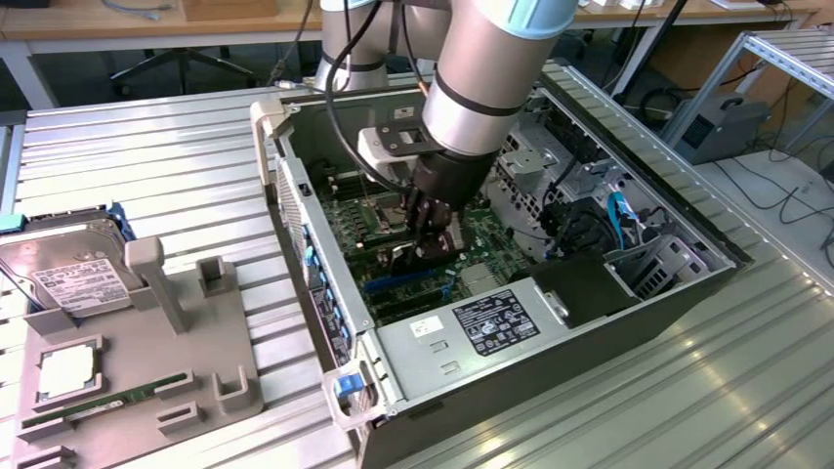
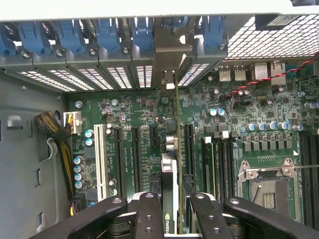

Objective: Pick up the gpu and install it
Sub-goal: 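Insert the gpu into the slot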

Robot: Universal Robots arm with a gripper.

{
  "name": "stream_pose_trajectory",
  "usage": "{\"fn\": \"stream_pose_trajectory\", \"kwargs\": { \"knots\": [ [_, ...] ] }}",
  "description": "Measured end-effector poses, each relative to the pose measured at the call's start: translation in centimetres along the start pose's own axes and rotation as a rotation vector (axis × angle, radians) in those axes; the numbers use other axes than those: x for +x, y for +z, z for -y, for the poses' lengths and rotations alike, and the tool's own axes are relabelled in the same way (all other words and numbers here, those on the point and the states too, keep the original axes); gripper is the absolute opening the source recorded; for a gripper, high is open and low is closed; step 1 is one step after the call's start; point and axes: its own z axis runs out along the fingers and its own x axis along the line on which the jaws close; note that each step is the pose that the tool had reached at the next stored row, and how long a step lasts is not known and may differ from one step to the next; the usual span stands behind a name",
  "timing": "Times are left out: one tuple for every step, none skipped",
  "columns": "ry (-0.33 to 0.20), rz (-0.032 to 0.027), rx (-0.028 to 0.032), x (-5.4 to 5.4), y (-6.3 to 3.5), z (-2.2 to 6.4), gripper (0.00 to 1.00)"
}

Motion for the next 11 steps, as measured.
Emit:
{"fn": "stream_pose_trajectory", "kwargs": {
  "knots": [
    [0.000, 0.0004, 0.0001, -0.05, 0.05, 0.00, 0.27],
    [0.000, 0.0003, 0.0001, -0.12, 0.08, 0.00, 0.27],
    [0.000, 0.0003, 0.0001, -0.13, 0.16, 0.01, 0.27],
    [0.000, -0.0002, 0.0004, -0.12, 0.33, 0.02, 0.27],
    [0.000, -0.0006, 0.0004, -0.11, 0.35, 0.02, 0.27],
    [0.000, -0.0006, 0.0004, -0.11, 0.35, 0.02, 0.27],
    [0.000, -0.0005, 0.0004, -0.11, 0.38, 0.03, 0.27],
    [0.000, -0.0004, 0.0004, -0.11, 0.38, 0.03, 0.27],
    [0.000, -0.0005, 0.0004, -0.11, 0.38, 0.03, 0.27],
    [0.000, -0.0004, 0.0005, -0.11, 0.40, 0.03, 0.27],
    [0.000, 0.0001, 0.0005, -0.11, 0.44, 0.03, 0.27]
  ]
}}
